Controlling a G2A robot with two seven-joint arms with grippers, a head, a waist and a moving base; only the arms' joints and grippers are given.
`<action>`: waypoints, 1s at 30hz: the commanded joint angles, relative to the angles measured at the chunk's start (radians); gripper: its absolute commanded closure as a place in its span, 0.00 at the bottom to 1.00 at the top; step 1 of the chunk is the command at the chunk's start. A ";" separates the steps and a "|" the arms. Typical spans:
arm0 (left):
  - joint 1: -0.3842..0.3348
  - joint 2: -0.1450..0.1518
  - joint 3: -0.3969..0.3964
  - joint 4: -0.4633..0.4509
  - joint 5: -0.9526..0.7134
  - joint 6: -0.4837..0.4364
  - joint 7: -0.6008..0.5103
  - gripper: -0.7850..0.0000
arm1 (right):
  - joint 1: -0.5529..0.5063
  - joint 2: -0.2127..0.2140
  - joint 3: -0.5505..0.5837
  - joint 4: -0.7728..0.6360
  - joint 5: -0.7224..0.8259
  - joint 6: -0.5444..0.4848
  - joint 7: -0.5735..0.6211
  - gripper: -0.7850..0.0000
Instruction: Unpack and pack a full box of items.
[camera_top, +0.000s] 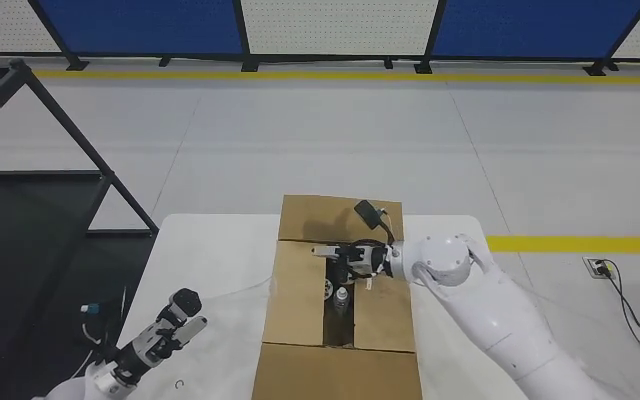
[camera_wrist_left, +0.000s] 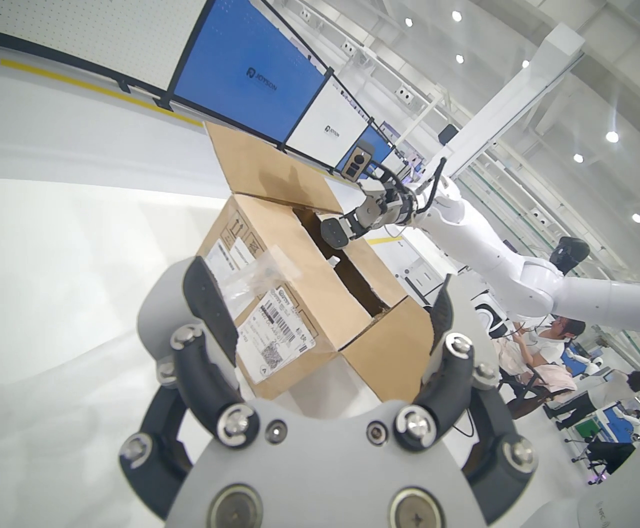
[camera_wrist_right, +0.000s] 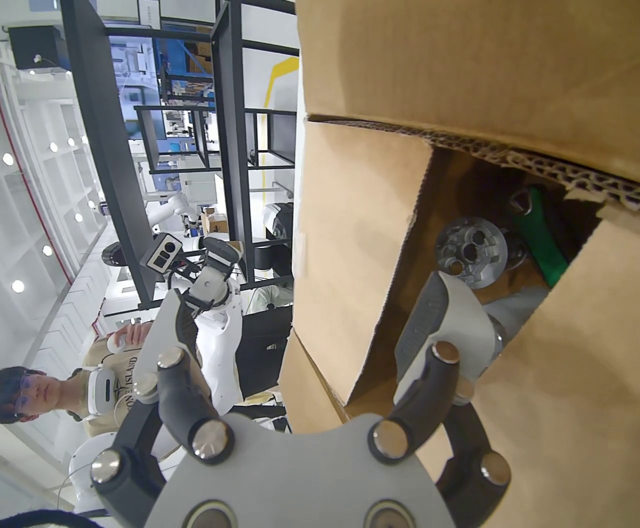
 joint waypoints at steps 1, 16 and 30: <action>0.005 0.000 -0.004 0.002 -0.005 -0.001 0.008 0.00 | 0.015 -0.015 -0.020 0.036 0.004 -0.005 -0.001 0.00; 0.007 0.000 0.014 0.009 -0.008 0.015 0.038 0.00 | 0.088 -0.103 -0.064 0.207 0.136 -0.223 0.094 0.00; -0.018 -0.001 0.035 0.027 -0.009 0.045 0.061 0.00 | 0.100 -0.139 -0.018 0.164 0.252 -0.357 0.115 0.00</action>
